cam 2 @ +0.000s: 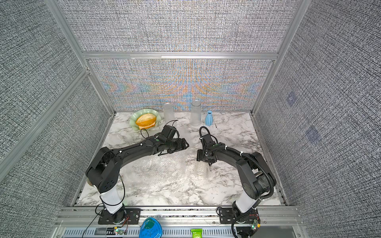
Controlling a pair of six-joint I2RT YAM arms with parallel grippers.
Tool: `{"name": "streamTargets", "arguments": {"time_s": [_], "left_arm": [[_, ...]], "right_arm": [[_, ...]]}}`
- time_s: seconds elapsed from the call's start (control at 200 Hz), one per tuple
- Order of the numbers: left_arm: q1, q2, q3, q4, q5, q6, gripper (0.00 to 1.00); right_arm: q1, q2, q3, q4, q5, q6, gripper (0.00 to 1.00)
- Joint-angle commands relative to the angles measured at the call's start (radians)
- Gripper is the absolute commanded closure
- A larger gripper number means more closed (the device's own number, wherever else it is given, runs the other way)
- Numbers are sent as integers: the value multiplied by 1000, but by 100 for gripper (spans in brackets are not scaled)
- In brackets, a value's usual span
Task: Unwrap the vase from the bubble wrap
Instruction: Unwrap the bubble wrap at the center of the board.
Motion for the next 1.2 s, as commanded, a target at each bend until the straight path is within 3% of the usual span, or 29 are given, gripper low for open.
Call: {"name": "streamTargets", "arguments": {"time_s": [0.0,0.31,0.52,0.625,0.926,1.081,1.146,1.196], "left_arm": [[6,11,6,23,32,-8,20],[7,17,-49,156,114,-79,21],[6,27,-109,306,166,-149,26],[-1,31,-137,386,195,-195,36],[-36,62,-160,465,212,-258,51],[-49,68,-150,469,211,-264,79],[-50,59,-140,458,205,-258,100],[-51,55,-130,449,201,-252,100]], "right_arm": [[0,-33,-59,67,-131,-60,46],[-1,-139,-219,274,-351,-102,50],[-4,-158,-257,324,-347,-95,50],[-8,-149,-260,345,-348,-79,50],[-17,-148,-260,359,-346,-67,51],[-21,-154,-251,332,-328,-85,51],[-22,-158,-252,324,-312,-92,51],[-21,-158,-250,320,-306,-97,51]]}}
